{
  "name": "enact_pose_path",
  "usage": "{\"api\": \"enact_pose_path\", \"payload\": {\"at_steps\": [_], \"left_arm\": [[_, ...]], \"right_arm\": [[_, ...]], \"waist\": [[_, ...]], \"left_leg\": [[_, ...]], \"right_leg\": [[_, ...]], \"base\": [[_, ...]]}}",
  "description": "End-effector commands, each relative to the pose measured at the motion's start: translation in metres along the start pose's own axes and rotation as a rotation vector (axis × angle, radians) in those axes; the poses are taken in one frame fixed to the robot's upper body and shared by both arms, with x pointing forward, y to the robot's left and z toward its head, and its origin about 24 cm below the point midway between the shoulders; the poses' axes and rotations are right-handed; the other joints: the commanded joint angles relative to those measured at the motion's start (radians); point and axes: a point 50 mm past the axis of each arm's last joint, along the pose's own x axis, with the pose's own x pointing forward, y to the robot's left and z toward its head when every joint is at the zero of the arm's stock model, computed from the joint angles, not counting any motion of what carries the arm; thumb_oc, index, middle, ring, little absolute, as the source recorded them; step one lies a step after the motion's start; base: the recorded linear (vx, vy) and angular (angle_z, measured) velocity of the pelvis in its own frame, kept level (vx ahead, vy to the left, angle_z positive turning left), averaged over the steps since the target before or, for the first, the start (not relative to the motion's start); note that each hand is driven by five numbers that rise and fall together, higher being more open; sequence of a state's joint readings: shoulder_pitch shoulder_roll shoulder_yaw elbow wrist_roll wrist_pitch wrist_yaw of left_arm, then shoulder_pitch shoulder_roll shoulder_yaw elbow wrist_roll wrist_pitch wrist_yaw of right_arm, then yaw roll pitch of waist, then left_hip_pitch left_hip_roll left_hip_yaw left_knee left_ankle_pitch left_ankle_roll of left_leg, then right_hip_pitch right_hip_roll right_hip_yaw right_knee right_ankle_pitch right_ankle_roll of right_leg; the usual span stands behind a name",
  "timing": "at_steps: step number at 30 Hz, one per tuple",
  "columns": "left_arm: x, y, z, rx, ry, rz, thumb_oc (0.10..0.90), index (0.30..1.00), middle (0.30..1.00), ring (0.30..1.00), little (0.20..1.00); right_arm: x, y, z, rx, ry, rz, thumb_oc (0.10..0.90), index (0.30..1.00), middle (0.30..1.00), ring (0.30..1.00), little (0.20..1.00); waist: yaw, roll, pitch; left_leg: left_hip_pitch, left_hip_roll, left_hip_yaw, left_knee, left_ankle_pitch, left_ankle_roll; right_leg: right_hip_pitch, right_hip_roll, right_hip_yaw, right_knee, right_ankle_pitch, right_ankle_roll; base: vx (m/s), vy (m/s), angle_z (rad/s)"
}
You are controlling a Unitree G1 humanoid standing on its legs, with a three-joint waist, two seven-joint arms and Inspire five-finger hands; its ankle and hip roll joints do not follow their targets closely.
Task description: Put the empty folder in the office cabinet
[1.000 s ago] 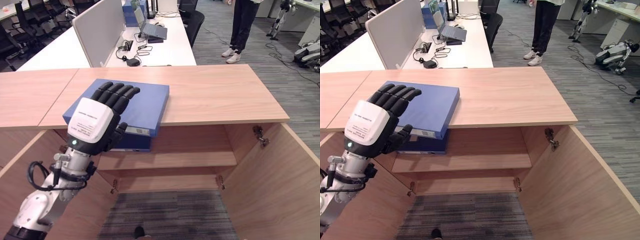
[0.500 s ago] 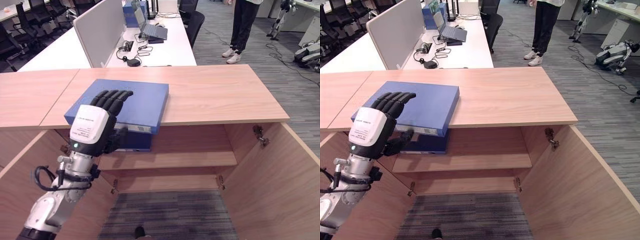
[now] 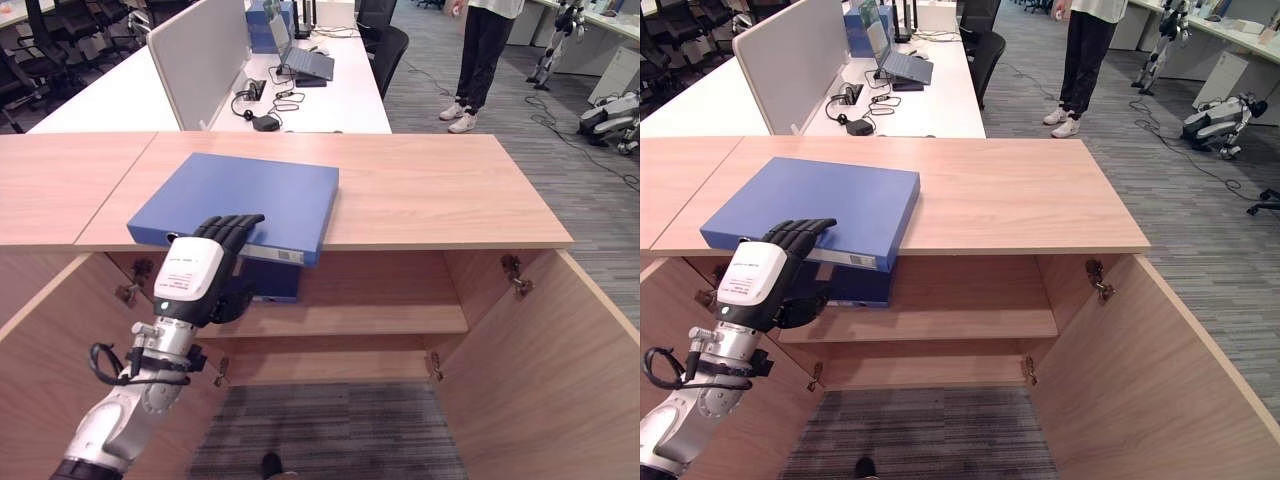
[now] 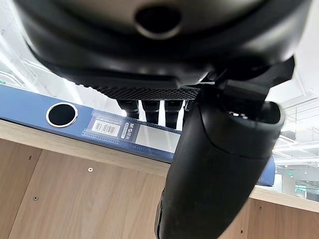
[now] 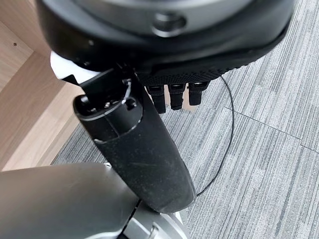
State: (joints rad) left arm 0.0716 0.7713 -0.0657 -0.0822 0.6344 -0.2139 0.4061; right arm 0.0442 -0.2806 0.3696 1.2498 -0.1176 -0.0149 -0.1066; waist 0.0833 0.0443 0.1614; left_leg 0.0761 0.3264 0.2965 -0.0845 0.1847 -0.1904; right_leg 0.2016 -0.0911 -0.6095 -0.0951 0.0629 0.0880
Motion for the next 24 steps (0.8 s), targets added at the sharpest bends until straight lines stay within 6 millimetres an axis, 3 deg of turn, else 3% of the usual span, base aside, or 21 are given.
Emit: {"api": "enact_pose_path", "payload": {"at_steps": [1,12,24], "left_arm": [[0.035,0.04,0.01,0.067,-0.117,0.191,0.8,0.9,0.9,0.9,0.9],[0.048,0.058,0.01,0.264,-0.199,0.205,0.8,0.9,0.9,0.9,0.9],[0.056,0.066,0.021,0.32,-0.276,0.227,0.8,0.9,0.9,0.9,0.9]], "right_arm": [[0.003,-0.01,0.06,0.039,-0.2,-0.035,0.8,0.9,0.9,0.9,0.9],[0.003,-0.01,0.055,0.022,-0.185,-0.034,0.8,0.9,0.9,0.9,0.9],[0.003,-0.006,0.048,0.025,-0.161,-0.022,0.8,0.9,0.9,0.9,0.9]], "waist": [[-0.004,0.005,0.049],[-0.022,0.015,0.037],[-0.035,0.022,0.021]], "left_leg": [[0.047,0.055,0.043,0.012,-0.127,-0.068],[0.051,0.054,0.054,0.009,-0.13,-0.068],[0.051,0.047,0.063,0.008,-0.135,-0.065]], "right_leg": [[0.048,-0.058,0.005,0.008,-0.201,0.048],[0.045,-0.062,0.008,0.008,-0.199,0.053],[0.042,-0.069,0.008,0.008,-0.198,0.056]], "base": [[0.0,0.0,0.0],[0.0,0.002,-0.01],[0.0,0.002,-0.02]]}}
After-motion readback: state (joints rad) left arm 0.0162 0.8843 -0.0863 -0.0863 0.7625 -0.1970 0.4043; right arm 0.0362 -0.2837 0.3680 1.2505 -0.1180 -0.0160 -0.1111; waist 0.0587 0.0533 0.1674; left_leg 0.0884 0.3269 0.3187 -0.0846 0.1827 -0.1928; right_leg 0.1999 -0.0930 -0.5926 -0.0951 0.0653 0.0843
